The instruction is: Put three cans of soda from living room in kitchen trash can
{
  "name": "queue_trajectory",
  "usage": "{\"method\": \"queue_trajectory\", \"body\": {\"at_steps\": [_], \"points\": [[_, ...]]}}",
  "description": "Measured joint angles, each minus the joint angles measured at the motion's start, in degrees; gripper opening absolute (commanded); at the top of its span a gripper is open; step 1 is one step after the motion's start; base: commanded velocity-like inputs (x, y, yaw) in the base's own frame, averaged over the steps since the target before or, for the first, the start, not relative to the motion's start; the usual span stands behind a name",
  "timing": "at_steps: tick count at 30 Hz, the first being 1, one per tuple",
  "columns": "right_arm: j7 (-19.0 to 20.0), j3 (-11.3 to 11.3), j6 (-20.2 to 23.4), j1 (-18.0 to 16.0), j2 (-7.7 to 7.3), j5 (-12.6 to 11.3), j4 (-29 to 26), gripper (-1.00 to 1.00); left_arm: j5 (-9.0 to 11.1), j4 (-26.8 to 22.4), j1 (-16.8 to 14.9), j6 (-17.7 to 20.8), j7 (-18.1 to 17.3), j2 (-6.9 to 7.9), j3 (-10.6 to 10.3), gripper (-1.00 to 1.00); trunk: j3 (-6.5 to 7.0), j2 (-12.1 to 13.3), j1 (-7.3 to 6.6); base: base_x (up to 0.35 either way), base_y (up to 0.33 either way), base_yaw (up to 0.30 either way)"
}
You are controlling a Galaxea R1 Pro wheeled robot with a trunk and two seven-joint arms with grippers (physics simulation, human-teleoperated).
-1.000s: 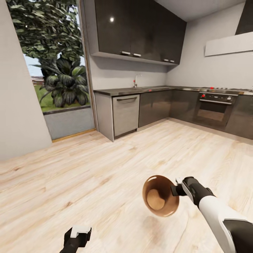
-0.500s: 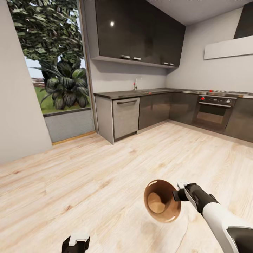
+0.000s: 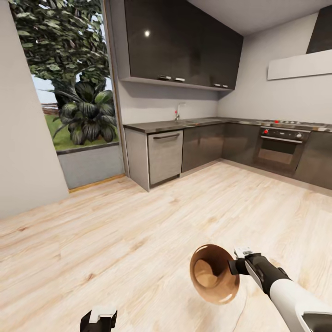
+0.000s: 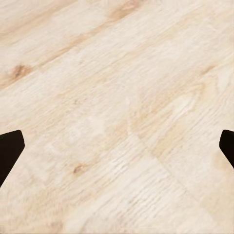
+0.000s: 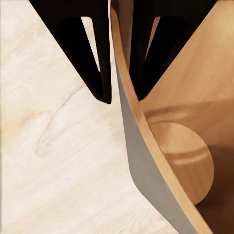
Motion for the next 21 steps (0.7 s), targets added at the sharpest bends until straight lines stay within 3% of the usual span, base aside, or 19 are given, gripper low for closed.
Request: {"method": "queue_trajectory", "body": {"at_steps": [4,11,15,21], "points": [[1.49,0.1,-1.95,1.18,-0.28,-0.29,0.04,-1.0,0.0,0.0,0.0,0.1,0.06,0.01,0.03,1.0,0.71,1.61,-0.88,0.0,0.0,0.0],[3.3,-0.11,-5.45,3.3,-2.01,-0.08,-0.02,-1.0,0.0,0.01,-0.03,1.24,0.24,0.04,-0.03,1.0,1.98,4.41,-2.42,0.0,0.0,0.0],[3.59,0.04,-9.99,6.13,-3.24,0.02,0.01,-1.0,0.11,0.0,-0.08,1.75,0.34,0.14,-0.04,1.0,2.69,6.02,-3.29,0.0,0.0,0.0],[3.76,-0.4,-13.08,9.34,-4.65,-0.52,-0.11,-1.0,0.18,0.01,-0.12,1.84,0.3,0.56,-0.02,1.0,3.77,8.42,-4.61,0.0,0.0,0.0]]}}
